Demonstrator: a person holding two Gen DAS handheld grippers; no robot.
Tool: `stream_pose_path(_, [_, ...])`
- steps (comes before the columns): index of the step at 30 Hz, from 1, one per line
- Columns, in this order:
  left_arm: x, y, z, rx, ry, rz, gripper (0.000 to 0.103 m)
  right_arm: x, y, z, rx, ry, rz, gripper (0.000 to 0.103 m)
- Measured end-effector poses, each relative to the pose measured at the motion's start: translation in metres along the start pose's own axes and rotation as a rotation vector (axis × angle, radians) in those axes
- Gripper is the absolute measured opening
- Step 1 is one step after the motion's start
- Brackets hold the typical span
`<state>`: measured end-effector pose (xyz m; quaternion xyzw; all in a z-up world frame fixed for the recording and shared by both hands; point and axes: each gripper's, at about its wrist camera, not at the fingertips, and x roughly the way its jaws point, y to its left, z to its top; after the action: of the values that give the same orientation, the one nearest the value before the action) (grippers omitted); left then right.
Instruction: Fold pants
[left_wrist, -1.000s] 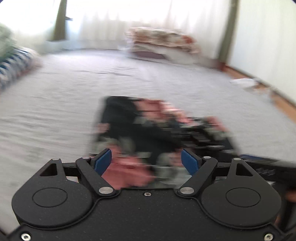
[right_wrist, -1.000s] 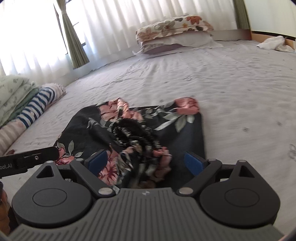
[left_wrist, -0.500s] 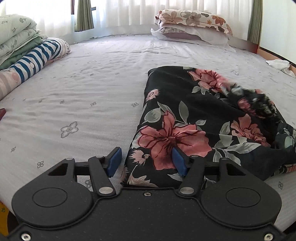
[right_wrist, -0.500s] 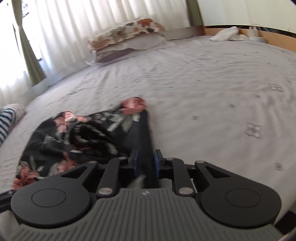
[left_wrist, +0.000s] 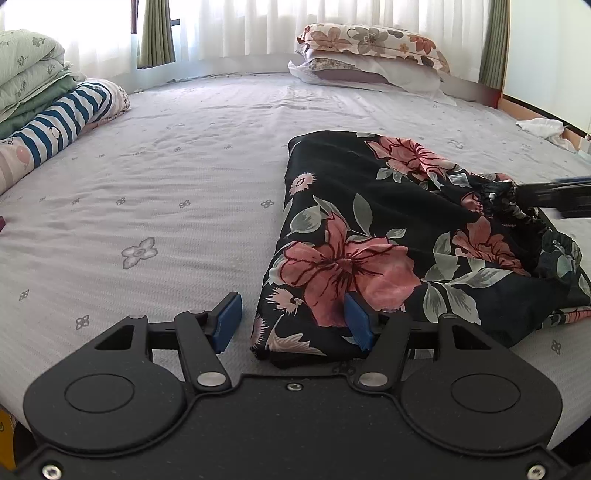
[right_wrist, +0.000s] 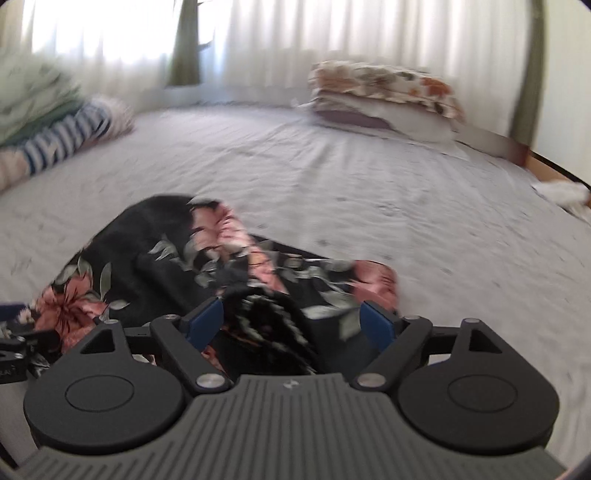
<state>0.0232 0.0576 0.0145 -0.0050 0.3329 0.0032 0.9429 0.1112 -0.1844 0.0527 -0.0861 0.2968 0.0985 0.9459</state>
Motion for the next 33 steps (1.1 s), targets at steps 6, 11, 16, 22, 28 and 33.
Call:
stream_pose_path(6, [-0.001, 0.002, -0.002, 0.001, -0.011, -0.018, 0.060, 0.047, 0.000, 0.007, -0.020, 0.092, -0.002, 0.042])
stream_pose_path(11, [0.000, 0.005, -0.003, 0.000, -0.016, -0.032, 0.060, 0.042, -0.057, 0.009, 0.277, 0.031, -0.063, 0.027])
stream_pose_path(16, [0.000, 0.009, -0.003, -0.003, -0.009, -0.057, 0.063, 0.056, -0.094, -0.008, 0.461, 0.063, -0.051, 0.045])
stream_pose_path(22, [-0.001, 0.010, -0.001, 0.000, -0.005, -0.070, 0.065, 0.053, -0.100, -0.015, 0.502, 0.075, -0.054, 0.085])
stream_pose_path(28, [-0.007, 0.013, 0.002, -0.031, 0.004, -0.113, 0.072, -0.001, -0.085, -0.020, 0.397, 0.008, -0.139, 0.091])
stream_pose_path(33, [-0.017, 0.023, 0.007, -0.118, -0.020, -0.159, 0.077, -0.044, -0.060, -0.035, 0.458, -0.039, -0.057, 0.091])
